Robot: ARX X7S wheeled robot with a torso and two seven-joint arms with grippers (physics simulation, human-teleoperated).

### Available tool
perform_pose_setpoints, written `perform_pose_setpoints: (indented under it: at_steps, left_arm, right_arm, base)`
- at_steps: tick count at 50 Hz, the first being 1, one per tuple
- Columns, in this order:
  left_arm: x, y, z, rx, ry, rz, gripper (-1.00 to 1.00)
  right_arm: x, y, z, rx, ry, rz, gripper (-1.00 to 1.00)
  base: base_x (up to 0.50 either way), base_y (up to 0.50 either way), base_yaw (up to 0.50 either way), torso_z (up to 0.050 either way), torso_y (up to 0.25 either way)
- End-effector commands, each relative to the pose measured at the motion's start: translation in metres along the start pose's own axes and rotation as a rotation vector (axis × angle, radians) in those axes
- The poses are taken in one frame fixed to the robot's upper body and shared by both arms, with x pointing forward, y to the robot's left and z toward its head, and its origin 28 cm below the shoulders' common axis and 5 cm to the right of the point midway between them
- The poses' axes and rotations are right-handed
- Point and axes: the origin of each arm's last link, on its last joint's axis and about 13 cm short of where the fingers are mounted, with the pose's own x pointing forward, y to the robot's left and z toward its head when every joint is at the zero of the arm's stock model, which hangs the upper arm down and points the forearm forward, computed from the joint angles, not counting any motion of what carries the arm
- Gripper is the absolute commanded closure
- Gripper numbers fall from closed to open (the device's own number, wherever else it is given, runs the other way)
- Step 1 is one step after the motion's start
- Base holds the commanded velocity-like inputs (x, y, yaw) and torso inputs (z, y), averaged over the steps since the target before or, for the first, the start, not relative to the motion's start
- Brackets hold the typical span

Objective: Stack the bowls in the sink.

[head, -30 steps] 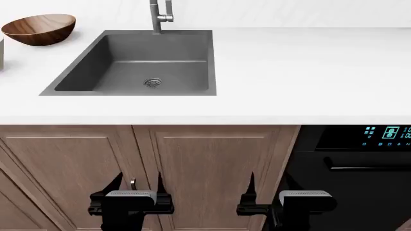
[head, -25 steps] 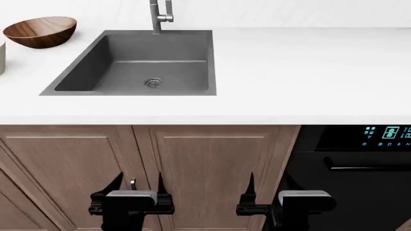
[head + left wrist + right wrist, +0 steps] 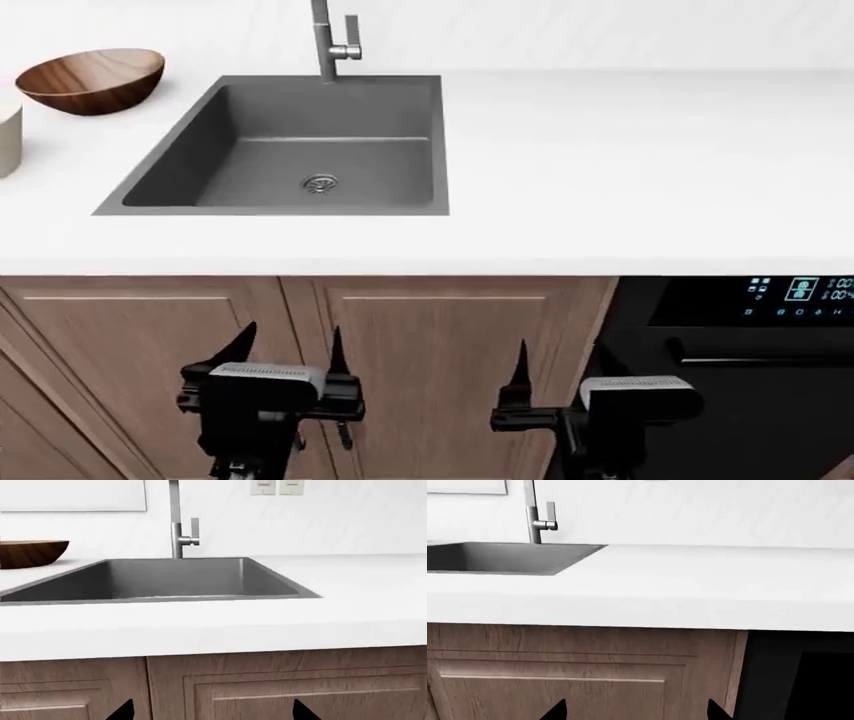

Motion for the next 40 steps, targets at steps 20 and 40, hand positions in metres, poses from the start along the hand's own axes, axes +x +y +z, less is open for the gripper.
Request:
perform_pose_setpoints:
  at_steps: [20,40]
  left_arm:
    - [0.068,0.063,0.22,0.071,-0.139,-0.031,-1.0]
    - [0.095,0.074,0.231,0.04,-0.099,0.009,-1.0]
  right_arm:
    - [0.116,-0.045,0.185,-0.073,-0.154,-0.053,-1.0]
    - [0.148,-0.055,0.205,-0.07,-0.12,-0.093,-1.0]
  base:
    - [0.0,0.0,0.0,0.05,0.0]
    - [0.0,0.17,0.0,0.018,0.0]
